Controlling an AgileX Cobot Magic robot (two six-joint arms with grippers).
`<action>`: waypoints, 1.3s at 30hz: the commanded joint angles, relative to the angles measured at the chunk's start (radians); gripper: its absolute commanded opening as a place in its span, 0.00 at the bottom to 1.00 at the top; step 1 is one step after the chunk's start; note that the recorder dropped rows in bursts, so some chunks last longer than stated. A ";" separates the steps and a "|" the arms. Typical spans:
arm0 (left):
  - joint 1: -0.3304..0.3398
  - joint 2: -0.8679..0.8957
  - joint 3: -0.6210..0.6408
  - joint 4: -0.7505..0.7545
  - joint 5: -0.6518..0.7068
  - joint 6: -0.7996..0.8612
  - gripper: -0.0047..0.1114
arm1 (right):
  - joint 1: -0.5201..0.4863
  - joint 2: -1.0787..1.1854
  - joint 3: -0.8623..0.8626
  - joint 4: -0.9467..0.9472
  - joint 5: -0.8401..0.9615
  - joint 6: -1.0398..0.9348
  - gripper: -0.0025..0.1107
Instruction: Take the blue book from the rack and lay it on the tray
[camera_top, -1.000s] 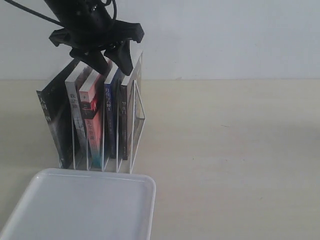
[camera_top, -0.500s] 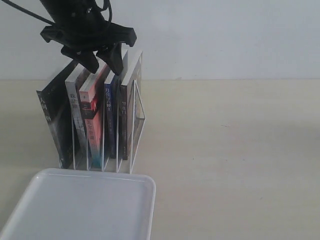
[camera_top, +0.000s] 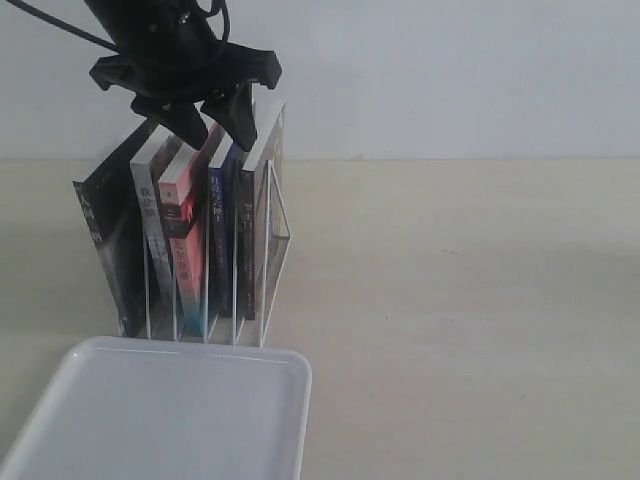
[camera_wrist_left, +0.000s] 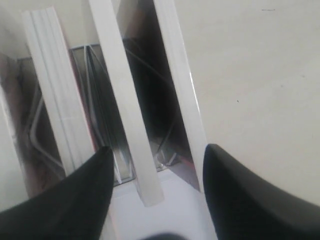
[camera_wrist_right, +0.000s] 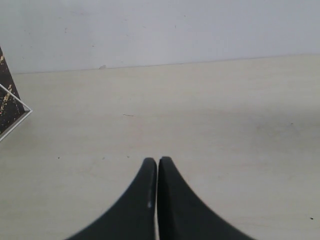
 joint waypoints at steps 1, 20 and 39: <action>-0.001 -0.001 -0.005 -0.009 -0.003 -0.004 0.48 | -0.003 -0.005 -0.001 -0.005 -0.002 -0.001 0.02; -0.001 -0.001 -0.005 -0.016 -0.003 -0.002 0.48 | -0.003 -0.005 -0.001 -0.005 -0.002 -0.001 0.02; -0.001 0.006 -0.003 -0.013 -0.003 0.000 0.45 | -0.003 -0.005 -0.001 -0.005 -0.002 -0.001 0.02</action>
